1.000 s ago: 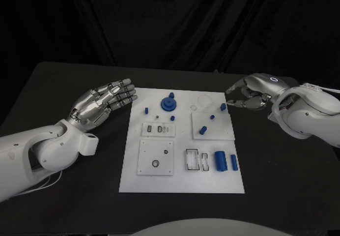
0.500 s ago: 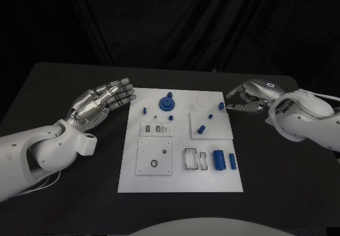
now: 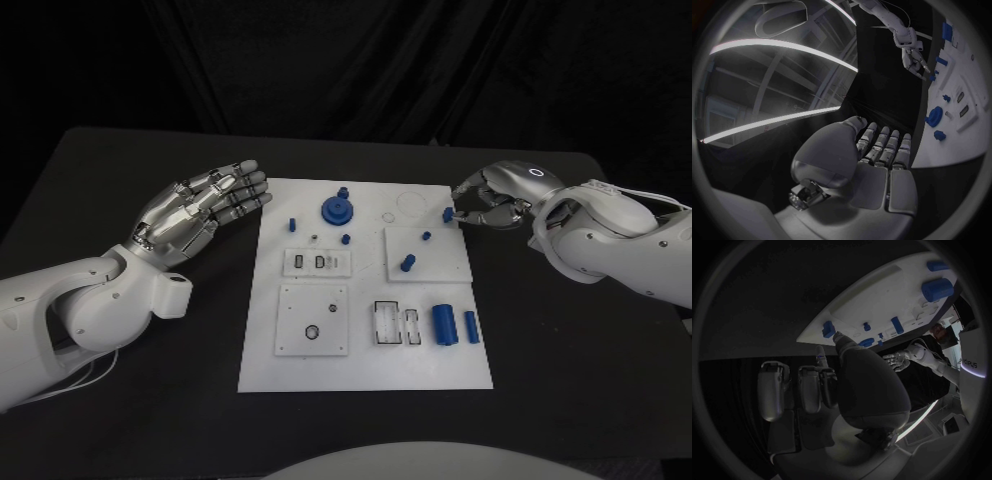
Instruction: Assemble the parts on the task board
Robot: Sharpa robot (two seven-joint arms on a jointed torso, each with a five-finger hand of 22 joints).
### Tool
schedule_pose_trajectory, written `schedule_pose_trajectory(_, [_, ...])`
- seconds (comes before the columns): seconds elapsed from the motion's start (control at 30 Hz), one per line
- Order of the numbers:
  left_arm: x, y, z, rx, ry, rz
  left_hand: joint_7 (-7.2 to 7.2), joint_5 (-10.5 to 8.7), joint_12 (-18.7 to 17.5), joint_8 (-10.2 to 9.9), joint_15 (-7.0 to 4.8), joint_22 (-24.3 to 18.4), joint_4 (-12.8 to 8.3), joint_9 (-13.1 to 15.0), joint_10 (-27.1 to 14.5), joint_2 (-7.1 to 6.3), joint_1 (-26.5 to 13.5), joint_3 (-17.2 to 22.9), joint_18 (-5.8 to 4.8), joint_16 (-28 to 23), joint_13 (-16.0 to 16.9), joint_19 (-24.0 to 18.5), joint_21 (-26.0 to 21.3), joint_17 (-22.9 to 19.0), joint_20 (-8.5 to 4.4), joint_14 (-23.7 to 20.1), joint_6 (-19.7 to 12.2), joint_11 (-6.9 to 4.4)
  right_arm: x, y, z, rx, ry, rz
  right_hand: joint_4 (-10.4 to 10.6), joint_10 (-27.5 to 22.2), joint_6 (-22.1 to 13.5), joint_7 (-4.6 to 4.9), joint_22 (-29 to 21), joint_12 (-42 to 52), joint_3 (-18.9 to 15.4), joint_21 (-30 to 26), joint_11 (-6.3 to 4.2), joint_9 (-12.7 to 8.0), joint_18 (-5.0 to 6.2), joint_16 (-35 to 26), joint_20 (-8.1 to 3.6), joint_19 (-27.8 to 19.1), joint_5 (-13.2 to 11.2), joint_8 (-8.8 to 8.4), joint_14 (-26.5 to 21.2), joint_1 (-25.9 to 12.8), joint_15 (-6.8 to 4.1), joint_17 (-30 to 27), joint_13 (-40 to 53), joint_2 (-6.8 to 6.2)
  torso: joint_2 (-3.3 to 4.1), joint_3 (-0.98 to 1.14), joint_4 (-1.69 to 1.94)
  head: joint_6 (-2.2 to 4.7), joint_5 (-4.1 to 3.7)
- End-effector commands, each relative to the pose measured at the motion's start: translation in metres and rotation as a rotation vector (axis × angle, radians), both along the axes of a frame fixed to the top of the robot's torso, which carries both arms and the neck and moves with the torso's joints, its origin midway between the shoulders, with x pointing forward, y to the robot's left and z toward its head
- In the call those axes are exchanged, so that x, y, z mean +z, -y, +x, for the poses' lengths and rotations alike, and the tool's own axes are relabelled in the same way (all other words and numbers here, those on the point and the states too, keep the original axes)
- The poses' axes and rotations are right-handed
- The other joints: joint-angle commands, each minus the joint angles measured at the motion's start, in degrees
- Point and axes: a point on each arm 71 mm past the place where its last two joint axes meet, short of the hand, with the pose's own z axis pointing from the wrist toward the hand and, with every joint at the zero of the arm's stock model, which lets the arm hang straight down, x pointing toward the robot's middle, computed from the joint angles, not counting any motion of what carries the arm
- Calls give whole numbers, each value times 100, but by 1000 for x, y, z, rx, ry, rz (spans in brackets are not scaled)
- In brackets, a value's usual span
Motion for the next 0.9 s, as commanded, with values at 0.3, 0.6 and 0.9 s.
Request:
schedule_pose_trajectory(0.3, [5, -1, -2, 3, 57, -67, 86, 20, 31, 23, 24, -8, 7, 8, 8, -6, -63, 51, -52, 40, 6, 11, 28, 8, -11, 2, 20, 25, -3, -4, 5, -3, -10, -9, 12, 607, -37, 32, 1086, 16, -37, -10, 17, -17, 18, -42, 5, 197, -30, -6, 527, 82, 5, 1148, 1510, -2, -1, -1, -13, -17, 10])
schedule_pose_trajectory(0.6, [5, -1, -2, 2, 56, -67, 86, 20, 31, 23, 24, -8, 7, 8, 8, -6, -63, 51, -52, 40, 6, 11, 28, 8, -11, 2, 20, 25, -7, -6, 7, -2, -28, -17, 3, 607, -36, 36, 1076, 16, -46, -29, 22, -24, 23, -62, 10, 186, -38, -1, 520, 137, 10, 1120, 1510, -13, -1, 0, -7, -45, 9])
schedule_pose_trajectory(0.9, [5, -1, -2, 2, 55, -67, 89, 20, 28, 22, 25, -9, 8, 7, 4, -7, -69, 69, -54, 42, 5, 8, 27, 8, -11, 0, 17, 25, -12, -7, 7, -2, -47, -25, -5, 607, -14, 39, 1071, 16, -51, -41, 25, -25, 26, -73, 15, 180, -23, 13, 517, 190, 13, 1107, 1510, -16, -2, -1, -8, -62, 9])
